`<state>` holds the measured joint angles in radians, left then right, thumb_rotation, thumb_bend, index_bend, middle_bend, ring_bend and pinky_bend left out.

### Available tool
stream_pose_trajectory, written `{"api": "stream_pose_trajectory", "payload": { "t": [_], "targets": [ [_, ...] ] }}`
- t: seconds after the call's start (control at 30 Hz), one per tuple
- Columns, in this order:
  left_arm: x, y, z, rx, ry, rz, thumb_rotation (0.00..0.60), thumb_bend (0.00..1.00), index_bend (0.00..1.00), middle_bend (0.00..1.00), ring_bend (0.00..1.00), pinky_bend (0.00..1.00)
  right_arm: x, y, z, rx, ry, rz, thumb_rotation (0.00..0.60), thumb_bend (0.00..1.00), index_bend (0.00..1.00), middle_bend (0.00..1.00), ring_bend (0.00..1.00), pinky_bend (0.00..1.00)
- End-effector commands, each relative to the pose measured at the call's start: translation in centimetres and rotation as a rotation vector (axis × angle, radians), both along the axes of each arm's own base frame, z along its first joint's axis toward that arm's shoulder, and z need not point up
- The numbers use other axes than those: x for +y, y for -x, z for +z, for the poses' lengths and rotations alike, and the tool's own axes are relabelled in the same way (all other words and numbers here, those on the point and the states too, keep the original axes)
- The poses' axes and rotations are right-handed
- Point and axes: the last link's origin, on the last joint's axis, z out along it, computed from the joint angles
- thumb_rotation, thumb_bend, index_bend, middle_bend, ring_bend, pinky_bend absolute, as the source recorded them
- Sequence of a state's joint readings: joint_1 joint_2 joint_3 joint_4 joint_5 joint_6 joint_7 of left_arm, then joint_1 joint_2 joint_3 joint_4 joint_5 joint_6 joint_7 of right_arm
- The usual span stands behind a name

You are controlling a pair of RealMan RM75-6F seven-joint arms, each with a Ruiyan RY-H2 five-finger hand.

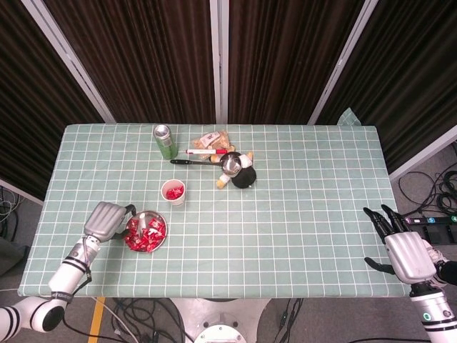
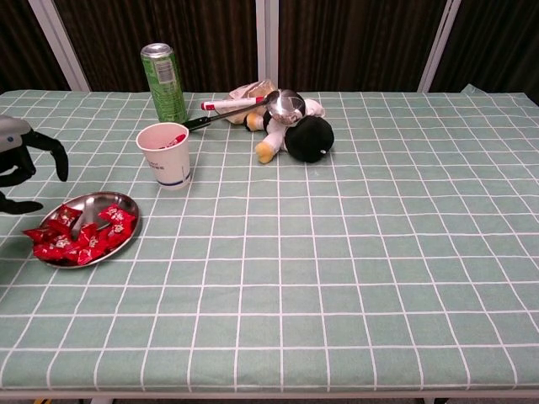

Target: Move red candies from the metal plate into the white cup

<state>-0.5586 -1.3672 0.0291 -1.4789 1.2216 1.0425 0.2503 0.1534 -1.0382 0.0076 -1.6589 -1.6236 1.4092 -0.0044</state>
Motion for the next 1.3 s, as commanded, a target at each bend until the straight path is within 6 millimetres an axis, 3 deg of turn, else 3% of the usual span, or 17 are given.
{"api": "stream_pose_trajectory", "payload": {
  "t": [0.03, 0.73, 1.1, 1.3],
  "targets": [
    [-0.1, 0.8, -0.7, 0.026, 0.018, 0.031, 0.6, 0.28, 0.47, 0.95, 0.94, 1.0, 0.0, -0.1, 0.1, 0.0, 0.004, 0.002, 0.6, 0.02, 0.03, 0.17, 0.0, 0.14],
    [0.8, 0.9, -1.8, 0.129, 0.104, 0.111, 0.6, 0.3, 0.45, 0.95, 0.94, 1.0, 0.0, 0.2, 0.3, -0.002, 0.013, -0.014, 0.6, 0.02, 0.03, 0.18, 0.0, 0.14],
    [1.1, -0.2, -2.8, 0.137, 0.148, 0.094, 0.6, 0.31, 0.45, 0.95, 0.94, 1.0, 0.1, 0.4, 0.5, -0.003, 0.019, -0.025, 0.6, 0.02, 0.03, 0.18, 0.0, 0.14],
    [1.6, -0.6, -2.6, 0.112, 0.089, 0.061, 0.6, 0.31, 0.43, 0.95, 0.94, 1.0, 0.0, 0.4, 0.6, -0.003, 0.023, -0.028, 0.6, 0.02, 0.03, 0.18, 0.0, 0.14]
  ]
}}
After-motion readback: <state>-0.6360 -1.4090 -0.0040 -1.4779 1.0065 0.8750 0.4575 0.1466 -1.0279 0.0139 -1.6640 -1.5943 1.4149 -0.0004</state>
